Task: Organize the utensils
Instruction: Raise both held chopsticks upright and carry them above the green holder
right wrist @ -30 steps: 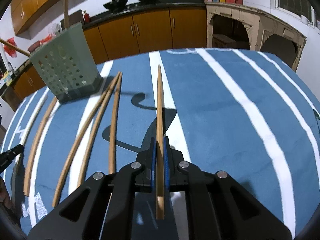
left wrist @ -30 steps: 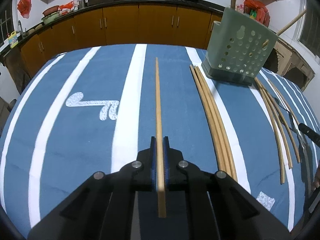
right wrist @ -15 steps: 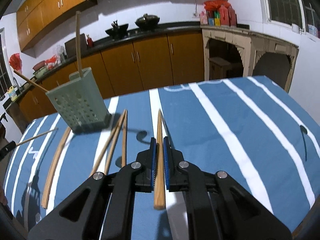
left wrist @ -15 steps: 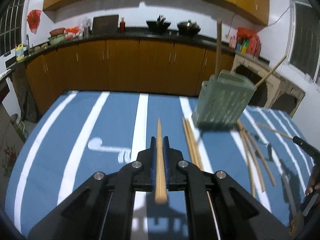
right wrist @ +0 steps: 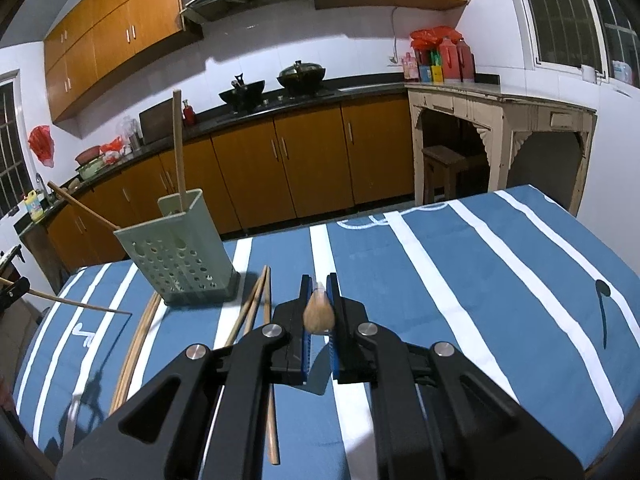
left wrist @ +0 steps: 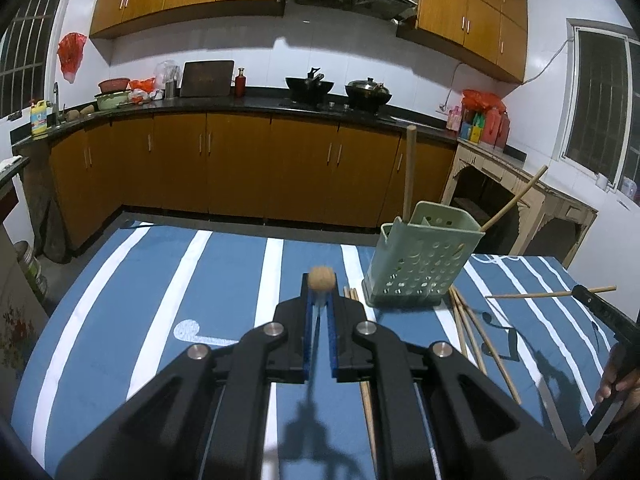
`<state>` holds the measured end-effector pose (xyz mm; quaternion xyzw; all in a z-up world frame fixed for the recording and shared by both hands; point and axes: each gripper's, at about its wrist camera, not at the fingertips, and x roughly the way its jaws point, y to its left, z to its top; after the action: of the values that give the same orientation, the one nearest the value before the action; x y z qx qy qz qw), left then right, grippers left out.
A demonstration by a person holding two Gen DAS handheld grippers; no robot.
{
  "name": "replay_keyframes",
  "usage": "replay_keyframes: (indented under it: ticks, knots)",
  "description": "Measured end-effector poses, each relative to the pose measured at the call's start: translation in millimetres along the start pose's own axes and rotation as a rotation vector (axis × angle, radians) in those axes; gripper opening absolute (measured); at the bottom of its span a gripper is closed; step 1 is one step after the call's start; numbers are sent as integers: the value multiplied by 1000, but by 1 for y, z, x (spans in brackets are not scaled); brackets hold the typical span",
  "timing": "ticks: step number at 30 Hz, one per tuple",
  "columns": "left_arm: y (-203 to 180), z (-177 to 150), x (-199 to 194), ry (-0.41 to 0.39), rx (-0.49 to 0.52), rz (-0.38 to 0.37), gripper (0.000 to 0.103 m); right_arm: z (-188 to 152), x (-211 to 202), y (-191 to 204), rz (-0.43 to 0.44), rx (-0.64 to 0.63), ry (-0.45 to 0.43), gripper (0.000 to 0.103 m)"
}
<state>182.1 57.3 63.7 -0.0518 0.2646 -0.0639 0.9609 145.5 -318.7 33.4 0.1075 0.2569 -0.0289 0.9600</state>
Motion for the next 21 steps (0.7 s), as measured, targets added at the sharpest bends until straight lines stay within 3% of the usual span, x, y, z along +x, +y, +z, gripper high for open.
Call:
replay_keyframes:
  ticks: [11, 21]
  knots:
    - [-15, 24, -19, -42, 30, -58, 8, 40, -28, 22, 119, -19, -84, 8]
    - [-61, 72, -49, -172, 83, -164, 8, 93, -69, 66, 274, -38, -276, 8]
